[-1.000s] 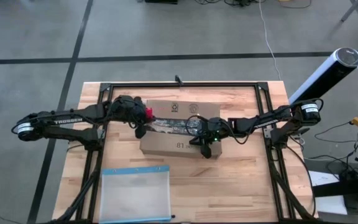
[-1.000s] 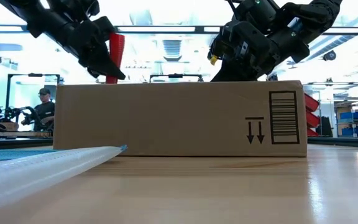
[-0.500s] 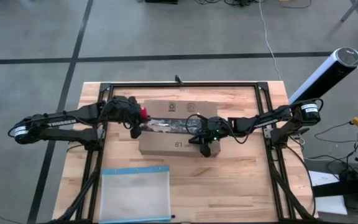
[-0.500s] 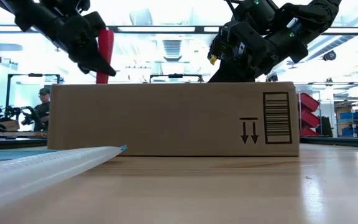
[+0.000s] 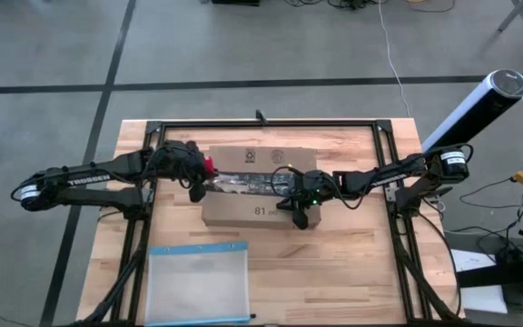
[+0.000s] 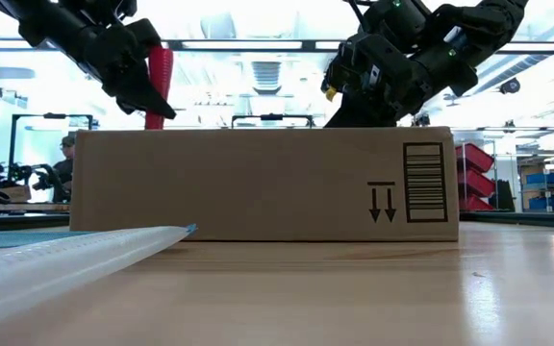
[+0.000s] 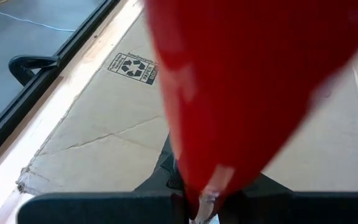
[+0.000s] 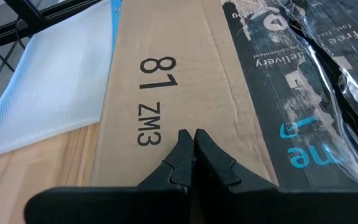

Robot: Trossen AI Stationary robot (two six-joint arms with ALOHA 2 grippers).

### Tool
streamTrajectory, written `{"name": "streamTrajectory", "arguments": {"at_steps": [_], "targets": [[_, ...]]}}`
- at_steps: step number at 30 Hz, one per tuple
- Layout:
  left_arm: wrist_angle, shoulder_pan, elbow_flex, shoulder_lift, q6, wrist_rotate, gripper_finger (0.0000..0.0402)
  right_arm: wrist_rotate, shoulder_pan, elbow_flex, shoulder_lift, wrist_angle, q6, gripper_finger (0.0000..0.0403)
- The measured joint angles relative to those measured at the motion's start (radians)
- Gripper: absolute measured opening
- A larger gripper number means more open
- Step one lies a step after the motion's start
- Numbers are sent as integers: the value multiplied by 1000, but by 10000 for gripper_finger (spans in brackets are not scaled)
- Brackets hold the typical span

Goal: Unpack boxes
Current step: Break down the box using the red cutter

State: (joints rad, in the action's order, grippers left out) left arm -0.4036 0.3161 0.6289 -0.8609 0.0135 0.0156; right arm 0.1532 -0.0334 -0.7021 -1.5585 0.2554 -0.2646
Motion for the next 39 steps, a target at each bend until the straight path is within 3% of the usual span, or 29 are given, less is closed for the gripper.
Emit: {"name": "streamTrajectory", "arguments": {"at_steps": [39], "targets": [[-130,0,2,74,-15,-146,21,4,0,-3,0,-22,3,0]]}}
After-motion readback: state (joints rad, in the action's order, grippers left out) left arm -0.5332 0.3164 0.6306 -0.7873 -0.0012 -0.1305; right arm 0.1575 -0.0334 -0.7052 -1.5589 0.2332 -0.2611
